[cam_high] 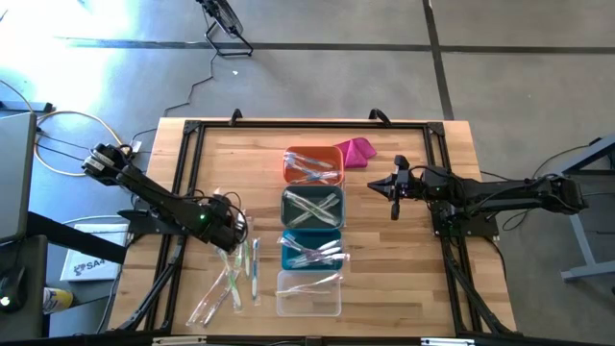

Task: Pick & Place Toothbrushes
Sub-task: Put the orange toothbrush into the transparent bin

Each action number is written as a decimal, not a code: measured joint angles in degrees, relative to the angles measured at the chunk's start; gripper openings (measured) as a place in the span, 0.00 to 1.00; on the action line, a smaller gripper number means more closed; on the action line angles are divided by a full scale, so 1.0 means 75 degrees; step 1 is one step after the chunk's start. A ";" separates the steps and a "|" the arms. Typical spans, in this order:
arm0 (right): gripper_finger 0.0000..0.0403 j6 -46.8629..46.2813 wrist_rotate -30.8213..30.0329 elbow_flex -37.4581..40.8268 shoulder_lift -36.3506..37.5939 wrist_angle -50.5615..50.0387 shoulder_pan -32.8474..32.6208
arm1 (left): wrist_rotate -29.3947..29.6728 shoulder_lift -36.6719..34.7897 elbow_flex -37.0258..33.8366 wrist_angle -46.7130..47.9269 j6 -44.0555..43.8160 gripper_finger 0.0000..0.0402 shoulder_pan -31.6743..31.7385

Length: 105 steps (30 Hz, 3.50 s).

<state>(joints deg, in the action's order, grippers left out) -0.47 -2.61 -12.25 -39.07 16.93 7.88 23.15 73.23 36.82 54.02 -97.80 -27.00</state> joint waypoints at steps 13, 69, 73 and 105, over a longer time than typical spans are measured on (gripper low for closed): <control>0.01 0.0000 0.0000 0.0000 0.0000 0.0000 0.0002 | 0.0033 0.0000 -0.0052 -0.0059 -0.0996 0.29 0.0000; 0.01 0.0005 0.0000 0.0000 0.0000 -0.0044 0.0000 | -0.0101 0.0446 0.0292 0.0699 -0.1941 0.29 0.0000; 0.01 0.0003 0.0000 0.0000 0.0000 -0.0047 0.0002 | -0.0021 0.0449 0.0362 0.0761 -0.1965 0.29 0.0003; 0.01 0.0003 0.0000 0.0000 -0.0003 -0.0055 -0.0001 | -0.0081 0.0751 0.0365 -0.0056 -0.2000 0.29 0.0000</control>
<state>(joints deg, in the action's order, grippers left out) -0.45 -2.61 -12.25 -39.09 16.51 7.88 22.54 78.87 39.55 53.60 -112.79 -27.00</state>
